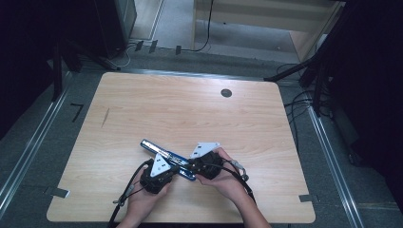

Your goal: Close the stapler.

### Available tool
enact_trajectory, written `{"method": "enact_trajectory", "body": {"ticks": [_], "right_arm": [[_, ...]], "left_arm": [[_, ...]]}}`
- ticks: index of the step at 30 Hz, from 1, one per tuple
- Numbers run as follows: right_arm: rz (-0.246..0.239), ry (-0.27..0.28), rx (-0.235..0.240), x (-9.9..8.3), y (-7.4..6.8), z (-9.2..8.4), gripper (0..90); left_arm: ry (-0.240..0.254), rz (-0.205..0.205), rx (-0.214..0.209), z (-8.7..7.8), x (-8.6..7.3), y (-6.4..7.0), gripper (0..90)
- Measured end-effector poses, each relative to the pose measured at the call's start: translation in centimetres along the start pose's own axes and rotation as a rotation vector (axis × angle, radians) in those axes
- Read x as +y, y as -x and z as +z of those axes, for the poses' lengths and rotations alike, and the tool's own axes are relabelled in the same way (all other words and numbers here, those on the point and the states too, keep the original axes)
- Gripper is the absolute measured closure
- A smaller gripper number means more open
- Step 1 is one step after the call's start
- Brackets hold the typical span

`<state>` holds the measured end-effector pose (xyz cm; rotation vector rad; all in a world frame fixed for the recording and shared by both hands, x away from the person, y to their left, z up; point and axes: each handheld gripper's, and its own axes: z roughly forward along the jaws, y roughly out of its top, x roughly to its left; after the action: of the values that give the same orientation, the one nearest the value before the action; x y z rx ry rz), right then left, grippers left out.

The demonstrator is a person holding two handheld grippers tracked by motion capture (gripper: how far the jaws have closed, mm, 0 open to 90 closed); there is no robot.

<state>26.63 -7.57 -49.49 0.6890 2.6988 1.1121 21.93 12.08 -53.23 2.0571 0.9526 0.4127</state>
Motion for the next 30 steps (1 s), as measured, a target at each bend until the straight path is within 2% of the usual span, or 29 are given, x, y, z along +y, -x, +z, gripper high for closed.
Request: {"method": "enact_trajectory", "body": {"ticks": [30], "right_arm": [[-0.005,0.003,-0.003,0.02,0.05,-0.23,79.6]], "left_arm": [[0.001,0.000,0.000,0.01,0.00,0.00,90.0]]}}
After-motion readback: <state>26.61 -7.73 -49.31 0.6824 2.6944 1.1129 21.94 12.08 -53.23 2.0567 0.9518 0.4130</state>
